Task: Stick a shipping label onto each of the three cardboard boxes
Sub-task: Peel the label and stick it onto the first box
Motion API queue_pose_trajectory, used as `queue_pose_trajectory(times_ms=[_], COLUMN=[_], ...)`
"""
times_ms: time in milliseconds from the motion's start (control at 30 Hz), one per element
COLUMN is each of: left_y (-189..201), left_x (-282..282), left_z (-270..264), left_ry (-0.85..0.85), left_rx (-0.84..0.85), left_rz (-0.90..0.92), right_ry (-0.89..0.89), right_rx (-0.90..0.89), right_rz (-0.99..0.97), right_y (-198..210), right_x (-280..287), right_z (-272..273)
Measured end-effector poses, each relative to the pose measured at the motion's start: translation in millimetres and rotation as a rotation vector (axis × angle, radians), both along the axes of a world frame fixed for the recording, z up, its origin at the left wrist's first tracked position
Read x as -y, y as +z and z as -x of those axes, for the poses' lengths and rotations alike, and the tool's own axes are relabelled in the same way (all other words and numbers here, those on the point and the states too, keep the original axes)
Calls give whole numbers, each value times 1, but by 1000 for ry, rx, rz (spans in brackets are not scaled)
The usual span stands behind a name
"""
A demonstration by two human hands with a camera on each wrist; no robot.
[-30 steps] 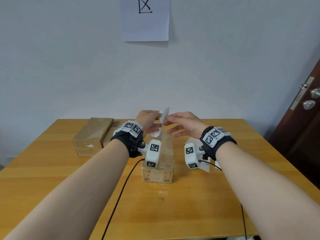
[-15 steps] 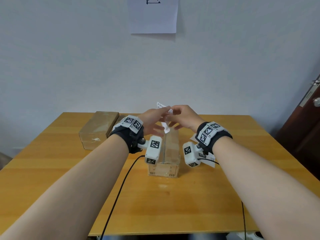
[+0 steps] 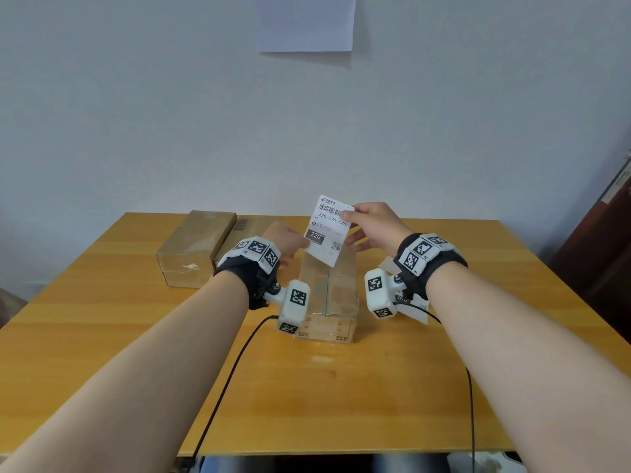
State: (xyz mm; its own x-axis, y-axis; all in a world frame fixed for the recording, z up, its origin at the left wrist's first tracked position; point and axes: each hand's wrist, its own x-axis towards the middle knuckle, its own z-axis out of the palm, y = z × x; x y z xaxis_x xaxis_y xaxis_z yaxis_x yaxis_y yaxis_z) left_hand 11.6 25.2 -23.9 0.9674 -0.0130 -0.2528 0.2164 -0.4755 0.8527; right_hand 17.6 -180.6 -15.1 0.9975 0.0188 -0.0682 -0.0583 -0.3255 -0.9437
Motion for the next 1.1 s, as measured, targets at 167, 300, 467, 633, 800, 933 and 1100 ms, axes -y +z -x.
queue_pose_trajectory(times_ms=[167,300,467,633,800,933,1100], left_y=[-11,-18,-20,-21,-16,-17,-23], left_x=[-8,-11,-10,-2,5,1,-5], left_z=[-2,2,11,20,26,29,28], left_ry=[-2,-6,-24,-21,-40,-80,-110], left_rx=[-44,-89,-182,-227,-212,-253,-232], left_rz=[20,20,-50,-94,-98,-88,-217], right_ry=[-27,-56,-33,-59,-105,-119,-118], right_rx=[-10,-25,-132,-162,-161,-166,-199], right_rz=[-12,63,145,151,143,205,235], right_y=[-4,-10,-21,-31,-38,-43,-50], right_x=[1,3,5,8,14,19,20], right_z=[-3,-10,-15,-16,-20,-20,-20])
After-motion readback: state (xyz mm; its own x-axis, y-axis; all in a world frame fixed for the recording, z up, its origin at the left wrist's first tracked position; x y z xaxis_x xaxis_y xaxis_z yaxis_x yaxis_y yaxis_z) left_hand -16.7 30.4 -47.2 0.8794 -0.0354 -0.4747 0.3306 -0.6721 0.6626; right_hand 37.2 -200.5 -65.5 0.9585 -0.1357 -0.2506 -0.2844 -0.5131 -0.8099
